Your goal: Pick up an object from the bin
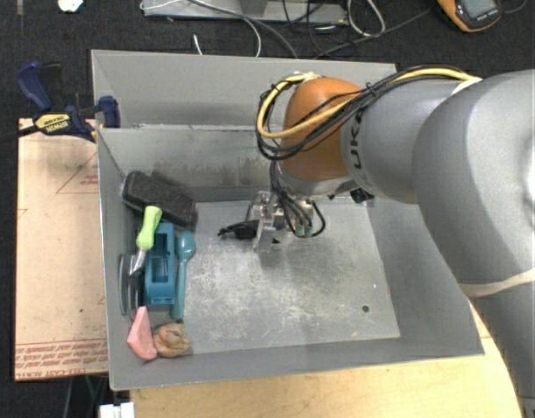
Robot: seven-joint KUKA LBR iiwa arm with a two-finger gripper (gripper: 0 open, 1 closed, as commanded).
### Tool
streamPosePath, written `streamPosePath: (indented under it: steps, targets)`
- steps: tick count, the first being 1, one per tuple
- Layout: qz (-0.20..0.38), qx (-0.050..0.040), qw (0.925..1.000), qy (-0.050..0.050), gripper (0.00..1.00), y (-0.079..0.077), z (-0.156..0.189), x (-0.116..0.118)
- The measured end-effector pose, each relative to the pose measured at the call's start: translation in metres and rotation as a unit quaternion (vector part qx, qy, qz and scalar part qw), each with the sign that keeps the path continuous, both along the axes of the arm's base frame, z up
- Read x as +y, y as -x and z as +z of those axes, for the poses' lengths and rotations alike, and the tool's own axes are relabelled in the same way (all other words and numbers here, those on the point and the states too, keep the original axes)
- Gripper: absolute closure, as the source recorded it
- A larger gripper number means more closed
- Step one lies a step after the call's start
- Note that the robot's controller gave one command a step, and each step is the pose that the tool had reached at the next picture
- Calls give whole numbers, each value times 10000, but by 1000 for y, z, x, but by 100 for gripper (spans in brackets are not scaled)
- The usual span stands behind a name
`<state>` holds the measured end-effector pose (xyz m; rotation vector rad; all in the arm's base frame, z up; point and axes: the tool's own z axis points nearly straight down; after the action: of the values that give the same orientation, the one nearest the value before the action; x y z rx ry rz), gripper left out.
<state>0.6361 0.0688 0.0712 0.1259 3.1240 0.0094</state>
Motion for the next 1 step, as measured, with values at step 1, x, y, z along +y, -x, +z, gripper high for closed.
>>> streamPosePath:
  steps: [1]
  targets:
    - [-9,28,10000,1,100,0,58,1]
